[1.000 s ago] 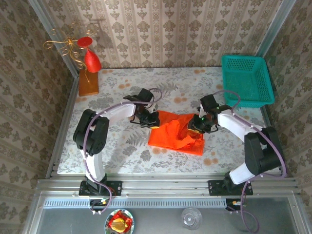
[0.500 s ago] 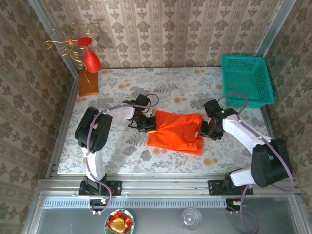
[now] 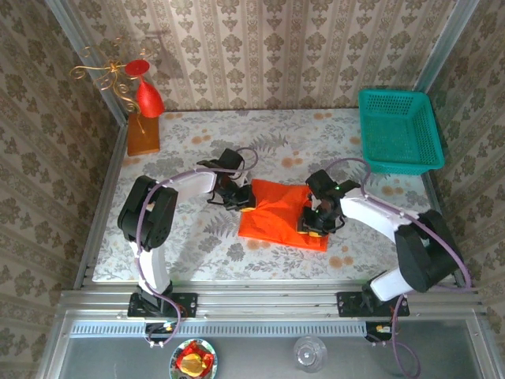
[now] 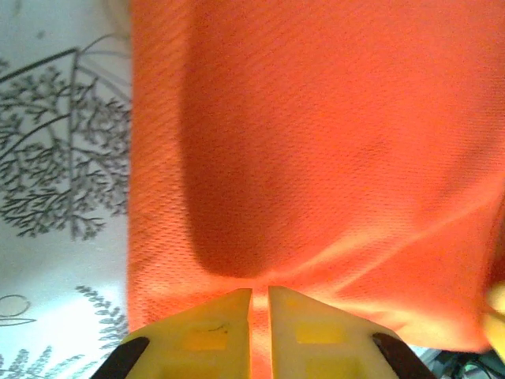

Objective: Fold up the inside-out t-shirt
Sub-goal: Smooth out the T-shirt at the center of the table.

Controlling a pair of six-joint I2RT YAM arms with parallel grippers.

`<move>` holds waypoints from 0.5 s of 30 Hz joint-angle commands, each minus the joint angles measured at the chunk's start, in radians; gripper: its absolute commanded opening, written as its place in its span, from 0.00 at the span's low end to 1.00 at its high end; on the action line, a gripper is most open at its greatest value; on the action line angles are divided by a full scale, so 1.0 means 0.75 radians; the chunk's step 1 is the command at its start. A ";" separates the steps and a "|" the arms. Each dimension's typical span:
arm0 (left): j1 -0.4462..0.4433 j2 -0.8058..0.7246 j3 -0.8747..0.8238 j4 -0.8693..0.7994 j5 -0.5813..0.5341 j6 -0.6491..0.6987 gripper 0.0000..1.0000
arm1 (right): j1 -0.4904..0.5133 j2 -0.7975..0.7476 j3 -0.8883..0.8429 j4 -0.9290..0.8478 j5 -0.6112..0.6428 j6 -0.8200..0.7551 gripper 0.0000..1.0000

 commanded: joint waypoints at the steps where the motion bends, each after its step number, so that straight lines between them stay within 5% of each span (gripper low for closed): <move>1: -0.018 -0.063 0.071 -0.032 0.039 0.002 0.13 | -0.022 0.064 -0.022 -0.150 0.304 0.038 0.35; 10: -0.068 0.084 0.245 -0.117 0.054 0.056 0.13 | -0.009 -0.072 0.089 -0.284 0.446 0.054 0.36; 15: -0.069 0.220 0.388 -0.174 0.044 0.100 0.10 | 0.002 -0.198 0.046 -0.092 0.092 0.047 0.36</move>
